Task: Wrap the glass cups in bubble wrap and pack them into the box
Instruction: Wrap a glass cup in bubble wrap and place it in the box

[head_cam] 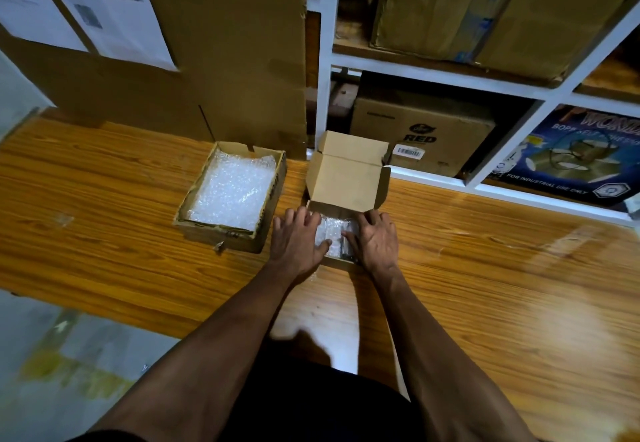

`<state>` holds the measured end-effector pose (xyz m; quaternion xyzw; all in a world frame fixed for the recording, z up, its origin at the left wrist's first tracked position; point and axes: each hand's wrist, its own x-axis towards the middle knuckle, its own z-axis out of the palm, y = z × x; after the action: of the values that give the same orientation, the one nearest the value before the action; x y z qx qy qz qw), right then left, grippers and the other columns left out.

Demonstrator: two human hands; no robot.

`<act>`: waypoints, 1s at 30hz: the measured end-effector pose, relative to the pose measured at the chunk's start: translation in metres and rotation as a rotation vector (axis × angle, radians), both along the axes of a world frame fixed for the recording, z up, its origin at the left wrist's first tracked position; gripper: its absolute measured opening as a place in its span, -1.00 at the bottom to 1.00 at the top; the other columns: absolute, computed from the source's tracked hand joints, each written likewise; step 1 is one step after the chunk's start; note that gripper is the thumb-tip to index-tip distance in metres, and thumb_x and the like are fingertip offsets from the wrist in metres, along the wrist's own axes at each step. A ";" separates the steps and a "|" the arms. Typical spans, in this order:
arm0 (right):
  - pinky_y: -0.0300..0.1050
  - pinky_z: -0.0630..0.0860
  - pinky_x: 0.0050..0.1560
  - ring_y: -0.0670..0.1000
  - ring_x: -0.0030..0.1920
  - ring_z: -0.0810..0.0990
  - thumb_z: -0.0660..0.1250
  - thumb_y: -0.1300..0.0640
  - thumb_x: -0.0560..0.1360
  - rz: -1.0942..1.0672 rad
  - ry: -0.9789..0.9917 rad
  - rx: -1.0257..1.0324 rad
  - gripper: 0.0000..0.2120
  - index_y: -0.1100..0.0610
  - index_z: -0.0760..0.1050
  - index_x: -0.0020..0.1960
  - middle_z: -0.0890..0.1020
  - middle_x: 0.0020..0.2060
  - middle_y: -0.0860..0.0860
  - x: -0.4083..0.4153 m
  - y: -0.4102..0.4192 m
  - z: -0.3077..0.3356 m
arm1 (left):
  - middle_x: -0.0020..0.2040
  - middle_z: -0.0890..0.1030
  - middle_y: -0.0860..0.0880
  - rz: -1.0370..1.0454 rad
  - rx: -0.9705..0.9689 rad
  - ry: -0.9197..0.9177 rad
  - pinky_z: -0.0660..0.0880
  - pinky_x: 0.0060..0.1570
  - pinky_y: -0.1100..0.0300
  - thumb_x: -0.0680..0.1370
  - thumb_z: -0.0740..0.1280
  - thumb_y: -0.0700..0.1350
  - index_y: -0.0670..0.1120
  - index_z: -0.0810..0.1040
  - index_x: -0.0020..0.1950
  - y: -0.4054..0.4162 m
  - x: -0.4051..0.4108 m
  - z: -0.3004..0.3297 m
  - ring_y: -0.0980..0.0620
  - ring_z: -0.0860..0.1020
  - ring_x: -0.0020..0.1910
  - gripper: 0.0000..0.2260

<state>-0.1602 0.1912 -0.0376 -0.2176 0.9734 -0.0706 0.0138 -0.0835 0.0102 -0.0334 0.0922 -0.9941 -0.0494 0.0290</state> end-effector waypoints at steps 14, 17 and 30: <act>0.08 0.40 0.15 0.16 0.22 0.40 0.21 -0.18 0.67 -0.188 -0.028 -0.051 -0.57 0.08 0.44 0.39 0.45 0.32 0.14 0.011 -0.002 0.002 | 0.34 0.53 0.00 -0.098 0.131 0.004 0.35 0.21 -0.10 0.61 0.26 0.27 0.05 0.46 0.43 -0.017 0.002 -0.006 -0.09 0.40 0.30 -0.52; 0.09 0.41 0.17 0.17 0.22 0.39 0.22 -0.20 0.65 -0.260 -0.039 -0.055 -0.55 0.07 0.43 0.39 0.42 0.33 0.17 0.013 -0.002 0.003 | 0.34 0.54 0.02 -0.121 0.174 0.005 0.34 0.21 -0.09 0.63 0.26 0.26 0.07 0.45 0.47 -0.020 0.000 -0.007 -0.09 0.41 0.31 -0.53; 0.13 0.55 0.07 0.13 0.11 0.47 0.33 0.09 0.57 0.055 0.019 -0.302 -0.68 0.10 0.46 0.30 0.51 0.17 0.13 0.014 -0.073 0.026 | 0.15 0.60 -0.08 0.099 0.506 0.457 0.50 0.04 0.05 0.68 0.23 -0.20 -0.07 0.59 0.25 -0.081 -0.011 0.021 -0.08 0.51 0.17 -0.79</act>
<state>-0.1459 0.1184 -0.0113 -0.2445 0.9454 -0.2139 -0.0262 -0.0941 -0.0709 -0.0119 0.1312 -0.9125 -0.3121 0.2295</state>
